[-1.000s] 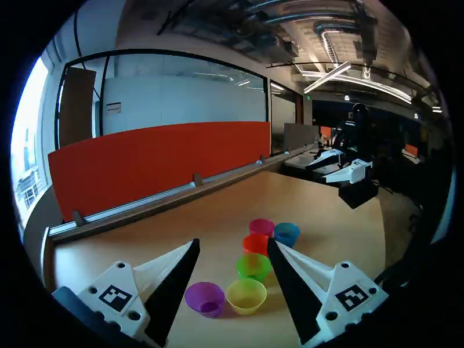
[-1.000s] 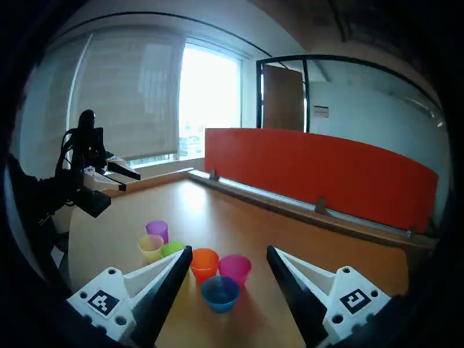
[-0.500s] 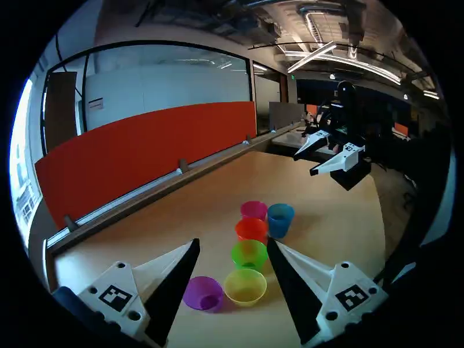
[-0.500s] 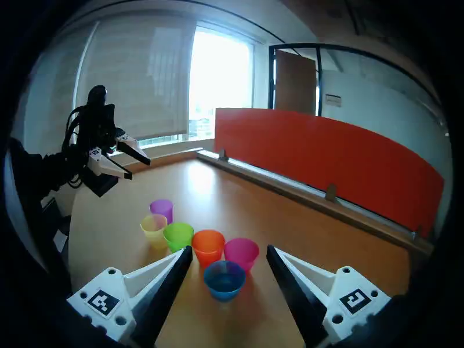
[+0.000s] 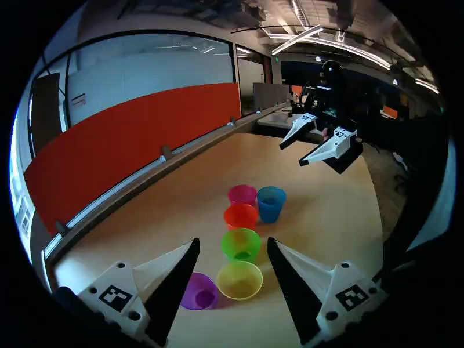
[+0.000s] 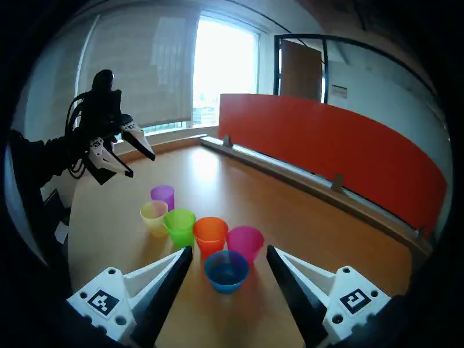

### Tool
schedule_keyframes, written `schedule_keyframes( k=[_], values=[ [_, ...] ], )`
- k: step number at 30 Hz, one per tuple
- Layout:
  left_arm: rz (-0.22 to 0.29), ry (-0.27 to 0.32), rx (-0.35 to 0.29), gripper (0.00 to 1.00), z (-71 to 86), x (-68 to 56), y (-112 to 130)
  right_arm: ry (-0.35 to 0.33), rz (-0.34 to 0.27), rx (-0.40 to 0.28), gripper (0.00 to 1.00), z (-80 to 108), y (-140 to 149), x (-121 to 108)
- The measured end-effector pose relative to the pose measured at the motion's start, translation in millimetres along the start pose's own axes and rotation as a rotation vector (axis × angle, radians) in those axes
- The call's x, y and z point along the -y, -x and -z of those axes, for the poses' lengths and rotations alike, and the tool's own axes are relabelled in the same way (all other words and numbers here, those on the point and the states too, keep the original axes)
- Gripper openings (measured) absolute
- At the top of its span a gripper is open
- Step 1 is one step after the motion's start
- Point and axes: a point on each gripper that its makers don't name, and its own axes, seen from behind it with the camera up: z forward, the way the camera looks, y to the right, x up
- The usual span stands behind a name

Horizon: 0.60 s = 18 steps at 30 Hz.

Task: Pour water

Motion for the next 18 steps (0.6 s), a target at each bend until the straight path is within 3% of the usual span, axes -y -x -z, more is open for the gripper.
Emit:
schedule_keyframes(
  k=[12,18],
  values=[
    [-0.015,0.029,0.058,0.85,-18.3,5.3,12.6,-0.018,0.006,0.04,0.99,-14.7,17.4,1.7],
    [-0.021,0.05,0.075,0.85,-28.1,2.2,20.9,-0.021,0.011,0.057,0.99,-23.3,25.9,0.5]
  ],
)
